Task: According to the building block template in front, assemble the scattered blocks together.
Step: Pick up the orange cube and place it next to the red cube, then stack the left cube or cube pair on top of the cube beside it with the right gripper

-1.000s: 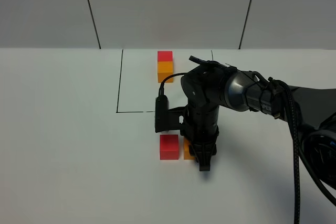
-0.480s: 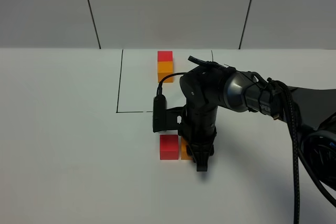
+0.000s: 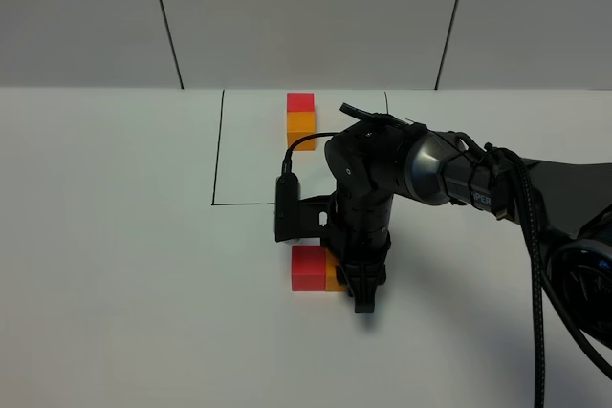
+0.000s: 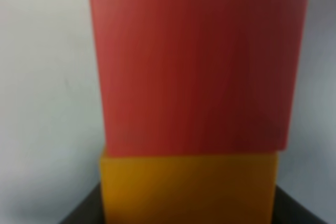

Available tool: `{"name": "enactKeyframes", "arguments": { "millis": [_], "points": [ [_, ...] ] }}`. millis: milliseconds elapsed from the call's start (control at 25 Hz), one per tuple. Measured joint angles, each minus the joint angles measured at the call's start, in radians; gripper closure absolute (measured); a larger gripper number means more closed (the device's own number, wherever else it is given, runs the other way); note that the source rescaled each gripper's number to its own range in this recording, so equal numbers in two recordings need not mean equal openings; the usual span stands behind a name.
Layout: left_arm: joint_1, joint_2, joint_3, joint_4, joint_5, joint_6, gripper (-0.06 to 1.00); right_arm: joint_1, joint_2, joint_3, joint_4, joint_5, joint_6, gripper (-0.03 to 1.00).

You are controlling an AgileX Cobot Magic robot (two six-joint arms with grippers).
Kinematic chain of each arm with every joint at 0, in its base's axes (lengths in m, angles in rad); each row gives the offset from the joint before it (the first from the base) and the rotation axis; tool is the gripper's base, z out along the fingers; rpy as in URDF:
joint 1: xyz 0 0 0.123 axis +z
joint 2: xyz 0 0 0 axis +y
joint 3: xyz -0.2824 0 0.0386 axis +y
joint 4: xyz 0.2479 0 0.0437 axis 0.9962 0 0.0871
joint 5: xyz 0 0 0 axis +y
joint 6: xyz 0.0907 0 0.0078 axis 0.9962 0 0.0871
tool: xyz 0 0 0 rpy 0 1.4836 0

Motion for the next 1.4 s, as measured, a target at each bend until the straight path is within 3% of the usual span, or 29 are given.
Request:
{"name": "enactKeyframes", "arguments": {
  "millis": [520,640,880,920,1160,1400],
  "points": [
    [0.0,0.0,0.0,0.0,0.0,0.0,0.24,0.001,-0.014,0.003,0.078,-0.037,0.0,0.95],
    [0.0,0.0,0.0,0.0,0.0,0.0,0.24,0.005,-0.043,0.003,0.091,-0.046,0.005,0.76],
    [0.0,0.0,0.0,0.0,0.0,0.0,0.24,0.006,-0.115,0.003,0.095,0.008,0.048,0.08],
    [0.0,0.0,0.0,0.0,0.0,0.0,0.24,0.006,-0.125,0.003,0.094,0.022,0.074,0.01],
    [0.0,0.0,0.0,0.0,0.0,0.0,0.24,0.002,-0.246,0.003,0.077,0.043,0.301,-0.03],
    [0.0,0.0,0.0,0.0,0.0,0.0,0.24,-0.072,-0.469,0.049,0.079,-0.006,0.517,-0.03]
  ]
}}
